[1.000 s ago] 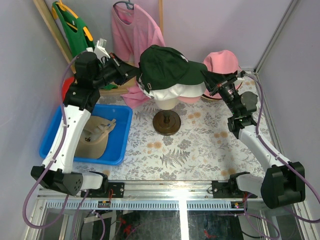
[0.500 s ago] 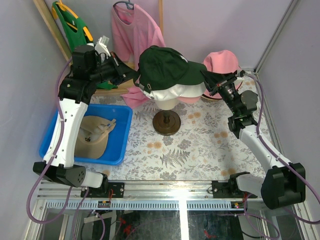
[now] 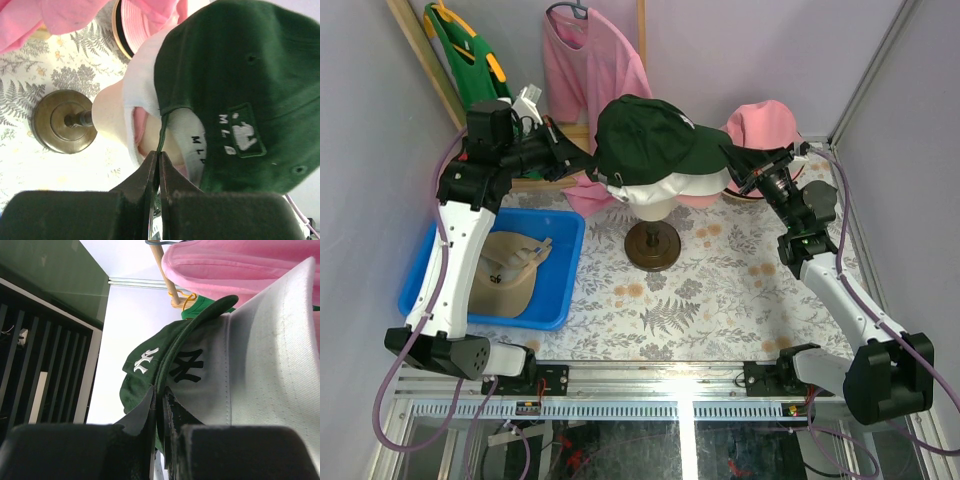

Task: Stack the hats
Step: Stack the hat on the hat.

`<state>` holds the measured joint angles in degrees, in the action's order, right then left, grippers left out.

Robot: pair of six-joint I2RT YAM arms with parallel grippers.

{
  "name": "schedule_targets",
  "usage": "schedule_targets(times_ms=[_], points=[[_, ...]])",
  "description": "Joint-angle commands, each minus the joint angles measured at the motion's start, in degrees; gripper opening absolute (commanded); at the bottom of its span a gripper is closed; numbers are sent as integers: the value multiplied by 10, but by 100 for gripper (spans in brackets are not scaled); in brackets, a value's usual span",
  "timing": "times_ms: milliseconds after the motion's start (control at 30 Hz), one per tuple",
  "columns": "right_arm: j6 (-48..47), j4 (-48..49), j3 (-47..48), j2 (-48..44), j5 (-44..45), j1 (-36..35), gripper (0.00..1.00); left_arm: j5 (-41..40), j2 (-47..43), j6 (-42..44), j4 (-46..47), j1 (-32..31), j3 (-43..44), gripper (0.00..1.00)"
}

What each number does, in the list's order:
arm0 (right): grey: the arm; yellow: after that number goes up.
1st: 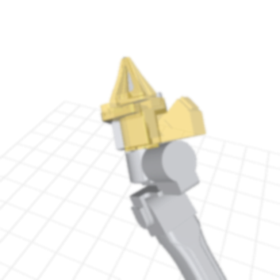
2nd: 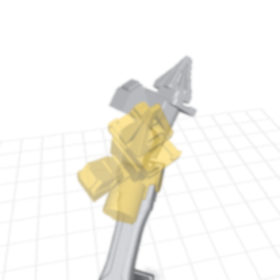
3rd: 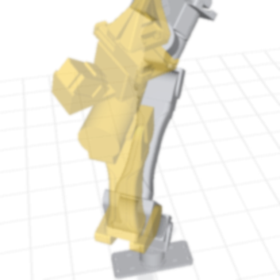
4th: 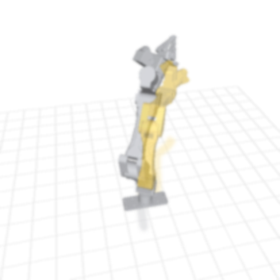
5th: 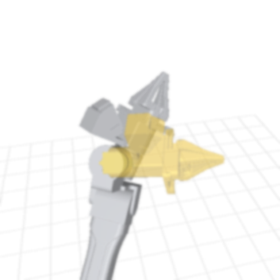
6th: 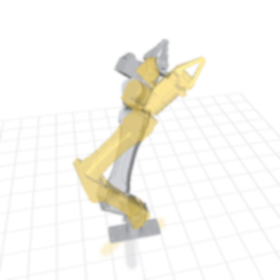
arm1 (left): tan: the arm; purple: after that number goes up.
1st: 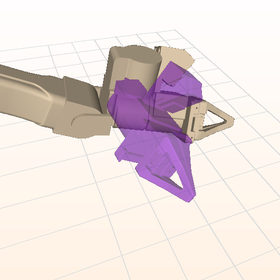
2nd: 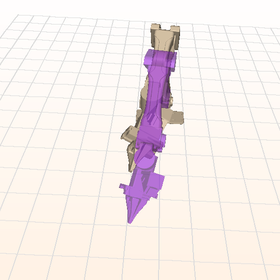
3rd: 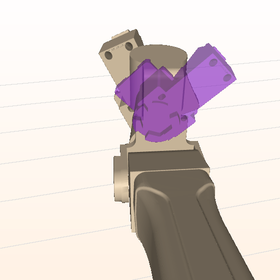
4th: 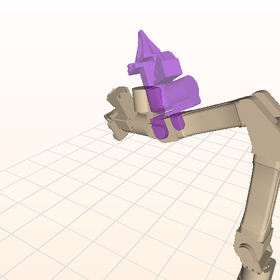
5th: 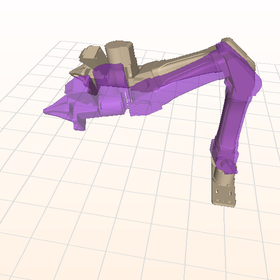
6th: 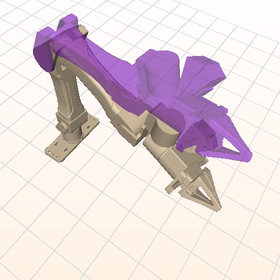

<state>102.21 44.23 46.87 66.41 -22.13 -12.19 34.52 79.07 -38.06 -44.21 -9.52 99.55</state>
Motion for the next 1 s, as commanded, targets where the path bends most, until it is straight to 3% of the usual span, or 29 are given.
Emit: schedule_targets(times_ms=[0,600,967], points=[[-22,-25,7,-15,-27,5,0,45,-21,3,-5,4,-38,0],[-15,-3,-65,-12,-64,41,0,79,-58,-64,89,4,-141,0],[-52,-40,-85,-9,-74,50,0,103,-64,-99,134,4,-152,0]])
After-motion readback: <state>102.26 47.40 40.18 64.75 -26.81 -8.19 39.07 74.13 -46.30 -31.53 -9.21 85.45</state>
